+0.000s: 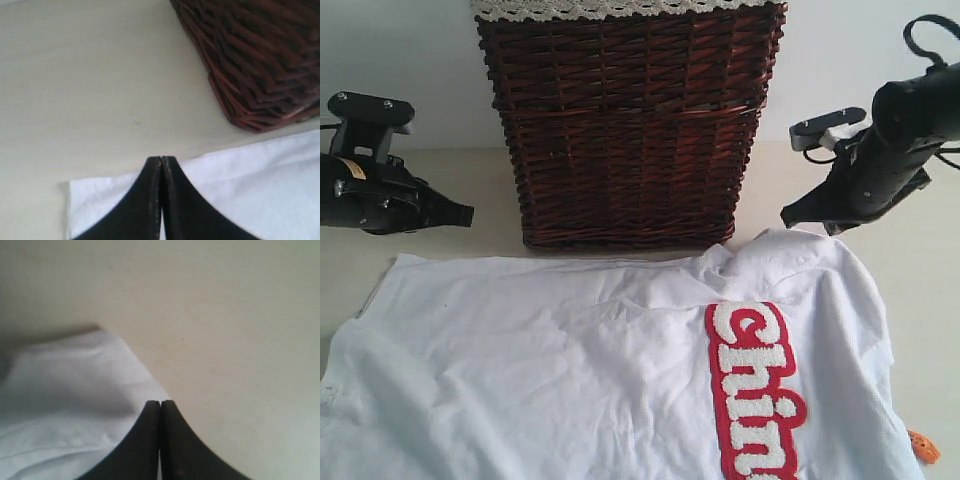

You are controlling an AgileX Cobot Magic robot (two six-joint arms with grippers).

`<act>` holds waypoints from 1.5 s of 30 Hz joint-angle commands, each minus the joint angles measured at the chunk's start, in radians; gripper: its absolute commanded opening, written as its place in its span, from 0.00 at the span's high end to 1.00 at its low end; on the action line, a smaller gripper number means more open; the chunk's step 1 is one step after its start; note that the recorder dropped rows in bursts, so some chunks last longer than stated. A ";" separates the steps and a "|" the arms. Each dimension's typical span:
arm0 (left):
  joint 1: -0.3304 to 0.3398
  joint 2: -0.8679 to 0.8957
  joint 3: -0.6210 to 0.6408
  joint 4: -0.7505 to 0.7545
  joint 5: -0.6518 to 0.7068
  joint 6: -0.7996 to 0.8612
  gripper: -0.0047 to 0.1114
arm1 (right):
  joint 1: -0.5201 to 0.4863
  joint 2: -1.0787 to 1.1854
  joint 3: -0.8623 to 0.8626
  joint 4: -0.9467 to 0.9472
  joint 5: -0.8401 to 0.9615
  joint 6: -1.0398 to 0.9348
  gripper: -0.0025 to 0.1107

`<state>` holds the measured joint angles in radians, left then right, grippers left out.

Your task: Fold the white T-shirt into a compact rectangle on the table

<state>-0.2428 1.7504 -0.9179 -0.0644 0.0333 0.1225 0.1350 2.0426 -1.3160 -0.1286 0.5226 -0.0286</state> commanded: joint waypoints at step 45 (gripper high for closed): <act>-0.215 -0.136 0.206 0.187 0.489 -0.163 0.96 | 0.005 -0.541 0.263 0.537 0.149 -0.423 0.98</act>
<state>-0.4573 1.6462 -0.7084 0.1032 0.6195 0.0000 0.1388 1.4619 -1.0583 0.4143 0.6786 -0.4382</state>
